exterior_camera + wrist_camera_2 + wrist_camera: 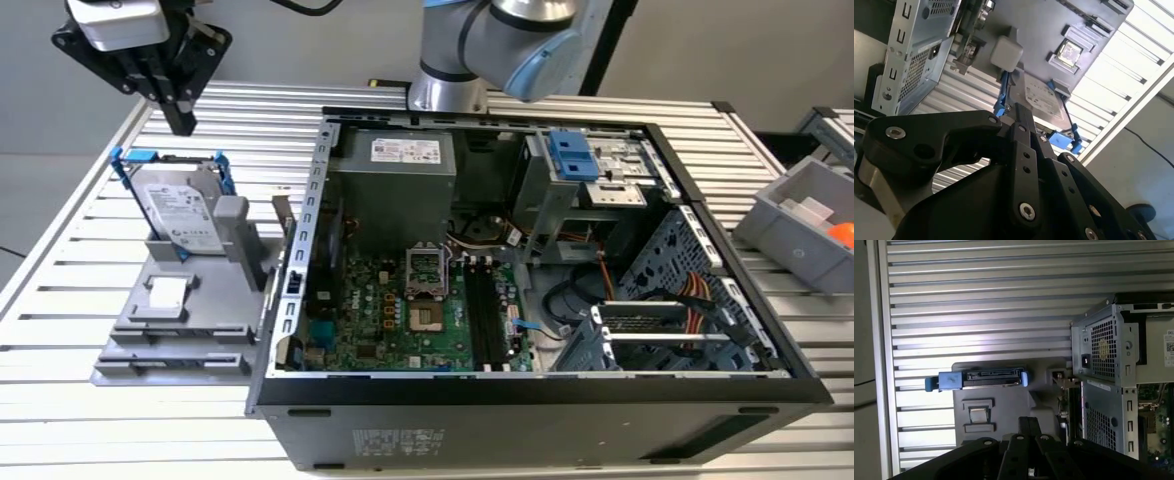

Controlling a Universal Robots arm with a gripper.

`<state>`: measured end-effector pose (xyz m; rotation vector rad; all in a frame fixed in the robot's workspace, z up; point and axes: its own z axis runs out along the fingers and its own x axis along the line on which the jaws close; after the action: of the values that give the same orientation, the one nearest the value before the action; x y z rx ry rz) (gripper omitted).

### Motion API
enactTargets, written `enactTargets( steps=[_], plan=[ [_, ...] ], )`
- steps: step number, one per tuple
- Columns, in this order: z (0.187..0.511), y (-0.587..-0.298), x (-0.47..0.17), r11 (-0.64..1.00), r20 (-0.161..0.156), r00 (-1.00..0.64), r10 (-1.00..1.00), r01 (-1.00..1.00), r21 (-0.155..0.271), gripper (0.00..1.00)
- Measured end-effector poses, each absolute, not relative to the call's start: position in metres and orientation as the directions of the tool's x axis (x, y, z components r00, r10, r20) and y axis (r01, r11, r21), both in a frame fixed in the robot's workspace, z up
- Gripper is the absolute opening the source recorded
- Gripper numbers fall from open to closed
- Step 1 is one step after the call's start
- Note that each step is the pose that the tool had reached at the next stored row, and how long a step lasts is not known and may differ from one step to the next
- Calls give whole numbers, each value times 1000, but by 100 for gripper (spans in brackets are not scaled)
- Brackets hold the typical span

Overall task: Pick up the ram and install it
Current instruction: 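Reach for the ram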

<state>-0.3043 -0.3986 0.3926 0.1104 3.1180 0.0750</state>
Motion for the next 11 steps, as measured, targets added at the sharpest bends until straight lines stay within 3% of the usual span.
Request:
enactTargets(
  steps=[11],
  plan=[
    [393,-399,-316,996,-19,-997,71,70,49,0]
  ],
)
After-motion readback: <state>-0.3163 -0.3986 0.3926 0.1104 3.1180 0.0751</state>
